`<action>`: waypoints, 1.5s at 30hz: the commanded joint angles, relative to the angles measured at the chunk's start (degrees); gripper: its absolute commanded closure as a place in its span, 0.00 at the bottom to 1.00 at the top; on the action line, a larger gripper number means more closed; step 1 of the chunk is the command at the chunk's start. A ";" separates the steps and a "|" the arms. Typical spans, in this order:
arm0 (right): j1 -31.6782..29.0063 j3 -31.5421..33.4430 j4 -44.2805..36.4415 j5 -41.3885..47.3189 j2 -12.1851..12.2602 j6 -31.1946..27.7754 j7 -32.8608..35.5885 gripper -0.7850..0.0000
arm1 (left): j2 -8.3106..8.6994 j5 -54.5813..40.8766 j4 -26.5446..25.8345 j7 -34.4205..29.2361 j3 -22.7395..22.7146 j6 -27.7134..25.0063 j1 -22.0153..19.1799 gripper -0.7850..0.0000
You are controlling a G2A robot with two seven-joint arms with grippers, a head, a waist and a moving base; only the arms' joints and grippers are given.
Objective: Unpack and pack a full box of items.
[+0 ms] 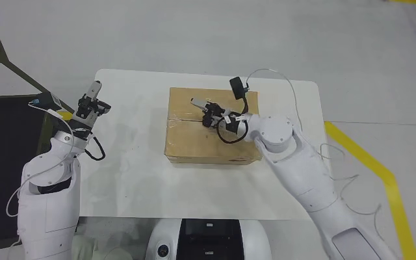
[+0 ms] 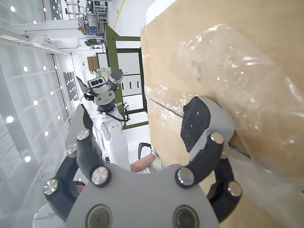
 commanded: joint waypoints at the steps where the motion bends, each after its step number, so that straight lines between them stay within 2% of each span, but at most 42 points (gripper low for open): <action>1: -0.89 1.00 -1.00 -0.53 0.32 0.49 0.11 0.00 | 0.00 0.00 0.00 0.00 0.00 0.00 0.00 0.00; 30: -14.12 15.87 -13.61 -2.83 3.88 4.86 -4.12 0.00 | 0.00 0.00 0.00 0.00 0.00 0.00 0.00 0.00; 45: -17.62 21.64 -12.63 -0.03 4.75 4.65 -6.47 0.00 | 0.00 0.00 0.00 0.00 0.00 0.00 0.00 0.00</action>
